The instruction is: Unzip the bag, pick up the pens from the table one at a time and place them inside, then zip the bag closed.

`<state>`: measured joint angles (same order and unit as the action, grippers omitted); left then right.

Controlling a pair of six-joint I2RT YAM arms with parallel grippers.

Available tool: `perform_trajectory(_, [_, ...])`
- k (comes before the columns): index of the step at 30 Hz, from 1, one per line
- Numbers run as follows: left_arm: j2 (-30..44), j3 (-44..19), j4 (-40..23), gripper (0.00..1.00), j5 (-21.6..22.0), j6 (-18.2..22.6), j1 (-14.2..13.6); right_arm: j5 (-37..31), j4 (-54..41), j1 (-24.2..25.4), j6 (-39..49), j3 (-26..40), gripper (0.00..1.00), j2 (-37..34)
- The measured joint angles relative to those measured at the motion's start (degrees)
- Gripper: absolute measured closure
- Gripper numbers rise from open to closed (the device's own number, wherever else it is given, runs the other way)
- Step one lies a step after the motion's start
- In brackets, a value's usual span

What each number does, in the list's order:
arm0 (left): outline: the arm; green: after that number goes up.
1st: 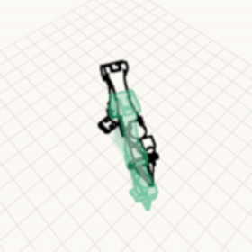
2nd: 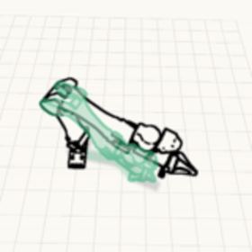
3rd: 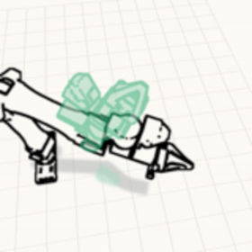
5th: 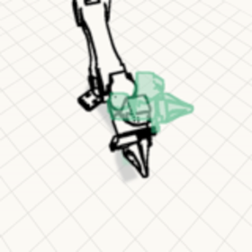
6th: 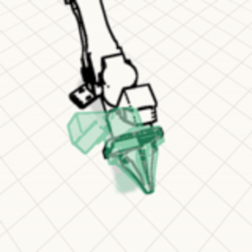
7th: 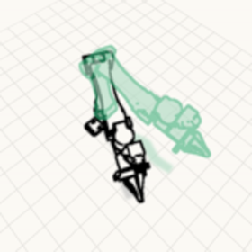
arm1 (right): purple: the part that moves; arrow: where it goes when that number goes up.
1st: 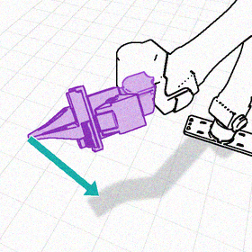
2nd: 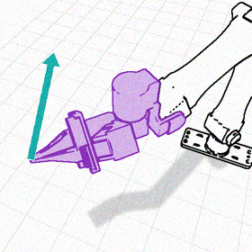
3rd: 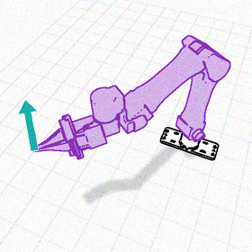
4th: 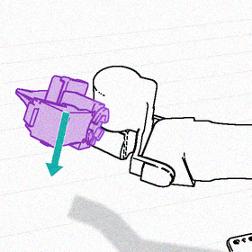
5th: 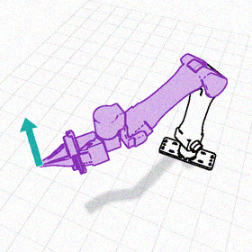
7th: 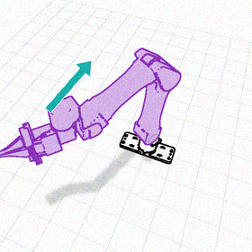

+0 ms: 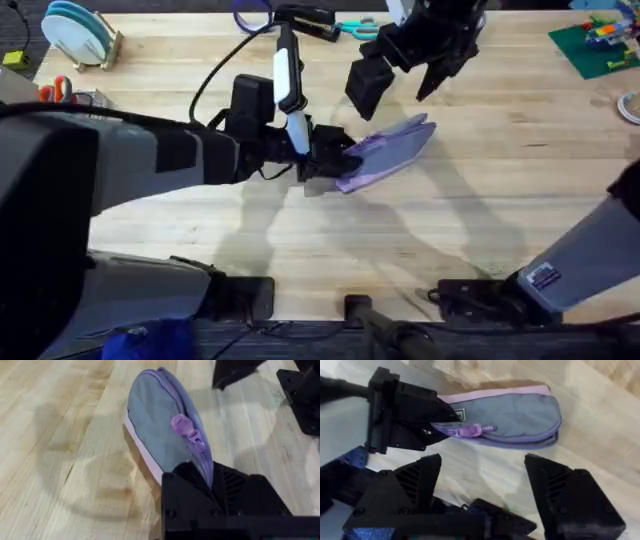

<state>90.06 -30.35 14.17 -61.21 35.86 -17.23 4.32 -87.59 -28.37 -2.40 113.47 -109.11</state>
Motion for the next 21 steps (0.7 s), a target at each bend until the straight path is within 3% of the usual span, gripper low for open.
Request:
perform_trajectory(4, [0.00, -0.02, 0.00, 0.958, 0.00, 0.00, 0.00, 1.65, 0.96, 1.17, 5.41, -0.02, 0.006, -1.27])
perform_trajectory(11, [0.00, 0.00, 0.00, 0.958, 0.00, 0.00, 0.00, 10.34, 1.82, 5.19, 16.30, -0.09, 0.006, -2.98])
perform_trajectory(21, [0.00, 0.00, -0.02, 0.958, 0.00, 0.02, 0.00, 13.29, 3.90, 5.58, 29.21, -0.11, 0.006, -3.03])
